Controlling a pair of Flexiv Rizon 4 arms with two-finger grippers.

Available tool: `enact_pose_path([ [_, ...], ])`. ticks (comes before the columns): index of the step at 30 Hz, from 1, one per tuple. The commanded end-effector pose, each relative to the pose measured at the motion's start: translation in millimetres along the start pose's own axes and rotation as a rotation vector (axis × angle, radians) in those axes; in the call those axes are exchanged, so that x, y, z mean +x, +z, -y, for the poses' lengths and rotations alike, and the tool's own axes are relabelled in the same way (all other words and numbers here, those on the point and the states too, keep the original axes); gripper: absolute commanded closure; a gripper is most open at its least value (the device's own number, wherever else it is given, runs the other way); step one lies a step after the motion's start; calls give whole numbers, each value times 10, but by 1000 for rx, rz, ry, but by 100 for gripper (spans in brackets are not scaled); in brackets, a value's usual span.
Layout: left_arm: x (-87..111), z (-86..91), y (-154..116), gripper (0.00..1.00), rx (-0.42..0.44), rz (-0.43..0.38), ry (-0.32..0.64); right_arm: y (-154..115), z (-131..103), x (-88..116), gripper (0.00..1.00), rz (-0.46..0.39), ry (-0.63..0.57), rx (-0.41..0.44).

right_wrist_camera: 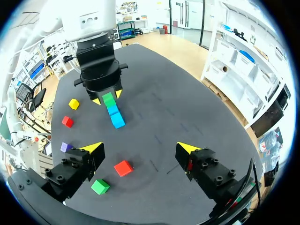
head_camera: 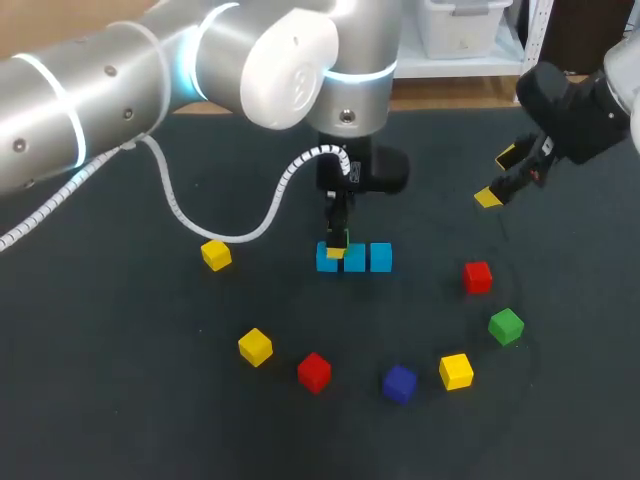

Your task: Place the blue cubes, place green cubes on the blue cubes, place the yellow cubes on the green cubes, then place the red cubes on the yellow cubes, and place purple cube on the red cubes.

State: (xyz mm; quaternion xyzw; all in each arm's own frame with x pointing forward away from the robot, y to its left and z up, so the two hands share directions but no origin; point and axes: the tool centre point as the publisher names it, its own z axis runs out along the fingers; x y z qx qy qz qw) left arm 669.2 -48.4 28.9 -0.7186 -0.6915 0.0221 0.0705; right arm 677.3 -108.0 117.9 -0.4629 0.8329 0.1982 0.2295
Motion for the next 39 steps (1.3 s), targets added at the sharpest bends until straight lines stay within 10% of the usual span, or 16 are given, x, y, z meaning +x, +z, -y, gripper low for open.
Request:
enact_pose_path([
  [1, 12, -24, -18, 8, 2, -1, 0, 4, 5, 1, 0, 2, -1, -2],
  [17, 366, 195, -443, 0, -55, 67, -12, 4, 5, 1, 0, 2, -1, -2],
  [39, 1318, 437, -833, 0, -193, 114, -260, 4, 5, 1, 0, 2, -1, -2],
])
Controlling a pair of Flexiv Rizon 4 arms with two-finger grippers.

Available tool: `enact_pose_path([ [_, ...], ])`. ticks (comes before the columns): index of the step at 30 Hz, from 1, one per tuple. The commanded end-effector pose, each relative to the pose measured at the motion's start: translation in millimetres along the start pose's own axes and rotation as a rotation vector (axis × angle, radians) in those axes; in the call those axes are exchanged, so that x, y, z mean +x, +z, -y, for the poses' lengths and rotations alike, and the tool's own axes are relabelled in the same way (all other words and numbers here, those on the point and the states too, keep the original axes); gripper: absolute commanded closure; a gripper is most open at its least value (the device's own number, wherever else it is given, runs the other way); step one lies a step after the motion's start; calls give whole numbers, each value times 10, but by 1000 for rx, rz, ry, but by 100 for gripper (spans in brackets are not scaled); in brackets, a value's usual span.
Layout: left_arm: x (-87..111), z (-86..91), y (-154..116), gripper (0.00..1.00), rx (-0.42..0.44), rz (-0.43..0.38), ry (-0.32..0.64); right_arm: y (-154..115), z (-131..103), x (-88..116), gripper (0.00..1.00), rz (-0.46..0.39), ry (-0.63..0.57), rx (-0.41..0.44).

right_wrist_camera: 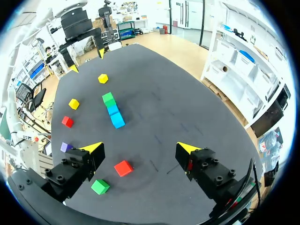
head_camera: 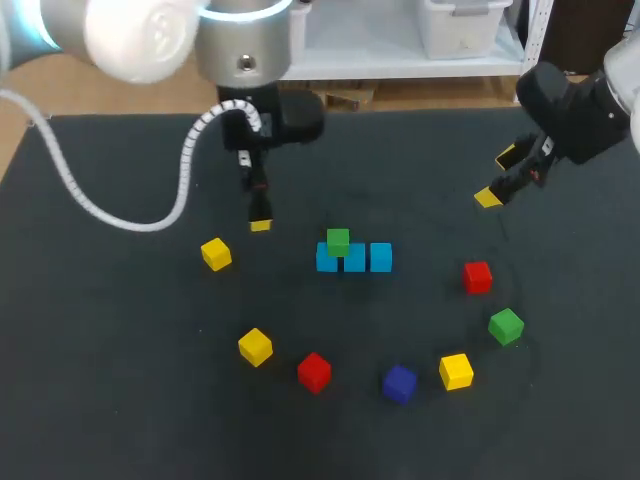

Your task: Place the blue cubes, place green cubes on the blue cubes, place the yellow cubes on the green cubes, then place the red cubes on the yellow cubes, and place purple cube on the red cubes.

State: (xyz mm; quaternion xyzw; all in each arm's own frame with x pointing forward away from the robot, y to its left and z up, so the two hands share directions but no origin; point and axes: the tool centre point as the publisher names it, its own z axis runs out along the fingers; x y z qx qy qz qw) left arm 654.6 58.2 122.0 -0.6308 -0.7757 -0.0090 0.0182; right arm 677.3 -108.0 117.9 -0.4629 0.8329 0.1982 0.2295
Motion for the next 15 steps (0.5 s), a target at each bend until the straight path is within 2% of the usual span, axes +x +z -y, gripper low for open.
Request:
enact_pose_path([
  [1, 269, 84, -36, 0, -81, 81, -30, 4, 5, 1, 0, 2, -1, -2],
  [9, 622, 73, -17, 0, -126, 128, -151, 4, 5, 1, 0, 2, -1, -2],
  [15, 854, 79, -68, 0, -156, 221, -239, 4, 5, 1, 0, 2, -1, -2],
])
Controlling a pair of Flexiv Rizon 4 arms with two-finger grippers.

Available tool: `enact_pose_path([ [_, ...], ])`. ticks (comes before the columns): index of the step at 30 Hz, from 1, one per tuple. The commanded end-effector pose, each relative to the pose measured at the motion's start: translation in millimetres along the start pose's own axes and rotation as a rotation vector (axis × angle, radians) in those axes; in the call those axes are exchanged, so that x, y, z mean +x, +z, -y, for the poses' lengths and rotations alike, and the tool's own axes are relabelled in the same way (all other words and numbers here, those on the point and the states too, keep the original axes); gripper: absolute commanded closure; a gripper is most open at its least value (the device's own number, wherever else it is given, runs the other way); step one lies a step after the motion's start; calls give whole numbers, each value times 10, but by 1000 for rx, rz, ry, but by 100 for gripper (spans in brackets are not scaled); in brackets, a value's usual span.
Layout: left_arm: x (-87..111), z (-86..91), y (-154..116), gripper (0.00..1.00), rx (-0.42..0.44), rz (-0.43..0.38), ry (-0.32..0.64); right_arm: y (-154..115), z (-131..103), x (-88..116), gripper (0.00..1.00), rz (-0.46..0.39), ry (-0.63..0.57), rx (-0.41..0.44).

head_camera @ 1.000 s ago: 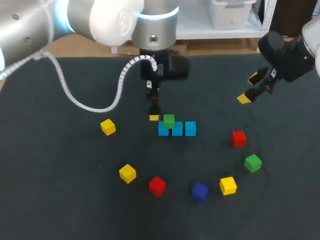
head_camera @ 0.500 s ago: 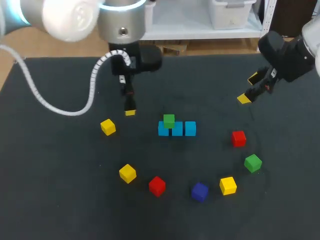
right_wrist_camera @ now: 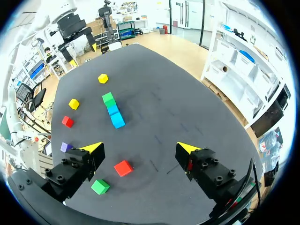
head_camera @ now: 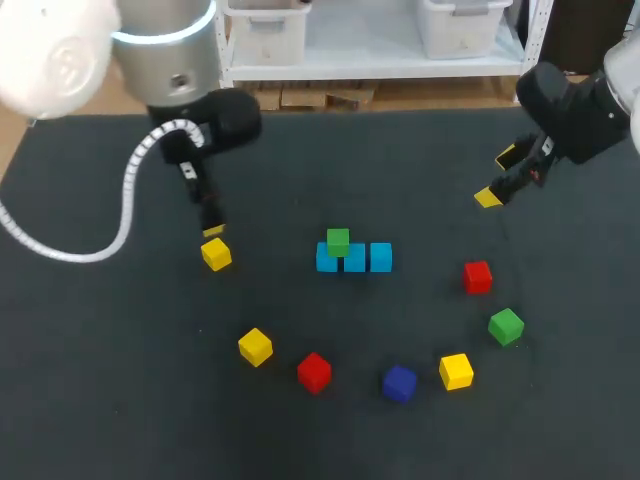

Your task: Place the blue cubes, place green cubes on the blue cubes, place the yellow cubes on the green cubes, then place the red cubes on the yellow cubes, and place purple cube on the red cubes.

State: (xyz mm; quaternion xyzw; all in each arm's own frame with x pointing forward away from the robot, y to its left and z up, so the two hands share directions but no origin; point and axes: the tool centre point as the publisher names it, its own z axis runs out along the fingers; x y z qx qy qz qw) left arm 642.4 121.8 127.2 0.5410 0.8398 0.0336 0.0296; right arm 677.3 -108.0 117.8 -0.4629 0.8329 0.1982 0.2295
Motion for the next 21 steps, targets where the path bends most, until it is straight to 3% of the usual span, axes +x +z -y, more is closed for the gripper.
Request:
enact_pose_path([
  [1, 246, 29, -72, 0, -50, 195, -32, 4, 5, 1, 0, 2, -1, -2],
  [12, 356, -99, -160, 0, -78, 320, -79, 4, 5, 1, 0, 2, -1, -2],
  [21, 129, -294, -280, 0, -122, 356, -71, 4, 5, 1, 0, 2, -1, -2],
])
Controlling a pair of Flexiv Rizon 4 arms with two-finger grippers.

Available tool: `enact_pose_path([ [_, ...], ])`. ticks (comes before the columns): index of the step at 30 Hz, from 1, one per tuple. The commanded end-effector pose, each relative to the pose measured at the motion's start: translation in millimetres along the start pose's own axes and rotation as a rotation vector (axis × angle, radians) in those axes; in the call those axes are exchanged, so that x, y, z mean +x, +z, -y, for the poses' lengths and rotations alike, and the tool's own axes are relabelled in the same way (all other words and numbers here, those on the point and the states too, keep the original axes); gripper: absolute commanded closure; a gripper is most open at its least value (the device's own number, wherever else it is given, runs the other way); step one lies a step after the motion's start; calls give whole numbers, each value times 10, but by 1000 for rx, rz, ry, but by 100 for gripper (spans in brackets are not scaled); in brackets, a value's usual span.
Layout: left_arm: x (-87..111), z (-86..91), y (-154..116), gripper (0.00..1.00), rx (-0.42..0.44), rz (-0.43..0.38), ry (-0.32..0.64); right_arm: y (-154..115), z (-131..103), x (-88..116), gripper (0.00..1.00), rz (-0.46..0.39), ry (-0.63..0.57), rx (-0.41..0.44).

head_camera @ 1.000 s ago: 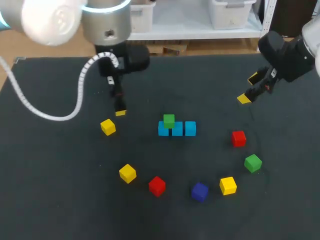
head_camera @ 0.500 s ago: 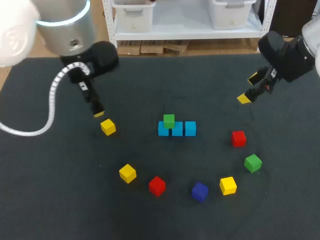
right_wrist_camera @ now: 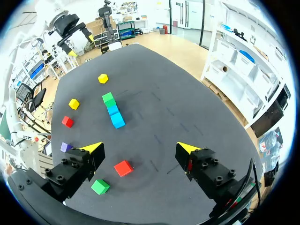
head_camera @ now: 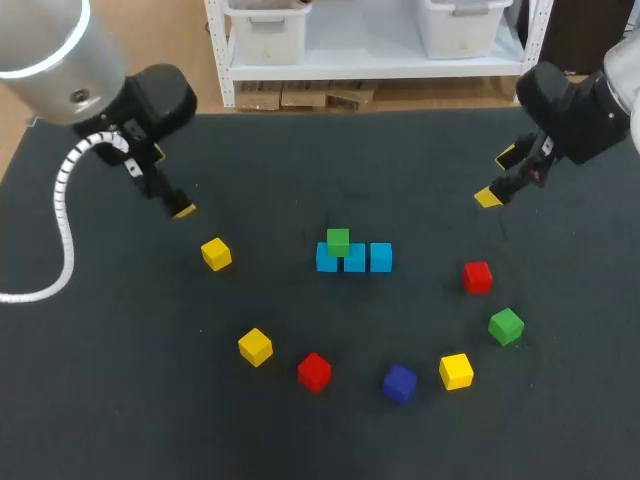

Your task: Place the blue cubes, place green cubes on the blue cubes, place the yellow cubes on the green cubes, then place the red cubes on the yellow cubes, and place purple cube on the red cubes.

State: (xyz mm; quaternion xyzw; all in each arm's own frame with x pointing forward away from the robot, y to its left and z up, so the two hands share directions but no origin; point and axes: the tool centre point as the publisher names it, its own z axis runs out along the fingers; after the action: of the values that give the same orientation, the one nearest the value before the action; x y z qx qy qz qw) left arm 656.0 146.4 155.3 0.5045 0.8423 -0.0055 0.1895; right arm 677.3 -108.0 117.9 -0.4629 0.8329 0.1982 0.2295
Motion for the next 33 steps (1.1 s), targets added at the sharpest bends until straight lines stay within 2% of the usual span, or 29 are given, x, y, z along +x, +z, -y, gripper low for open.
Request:
enact_pose_path([
  [1, -73, -68, -18, 0, -13, 53, 12, 4, 5, 1, 0, 2, -1, -2],
  [10, -338, -296, -153, 0, -60, 72, 35, 4, 5, 1, 0, 2, -1, -2],
  [20, -669, -365, -214, 0, -61, 97, 69, 4, 5, 1, 0, 2, -1, -2],
  [25, -723, -392, -284, 0, -69, 102, 56, 4, 5, 1, 0, 2, -1, -2],
  [29, -708, -345, -288, 0, -78, 54, 50, 4, 5, 1, 0, 2, -1, -2],
  [33, -708, -345, -288, 0, -78, 54, 50, 4, 5, 1, 0, 2, -1, -2],
])
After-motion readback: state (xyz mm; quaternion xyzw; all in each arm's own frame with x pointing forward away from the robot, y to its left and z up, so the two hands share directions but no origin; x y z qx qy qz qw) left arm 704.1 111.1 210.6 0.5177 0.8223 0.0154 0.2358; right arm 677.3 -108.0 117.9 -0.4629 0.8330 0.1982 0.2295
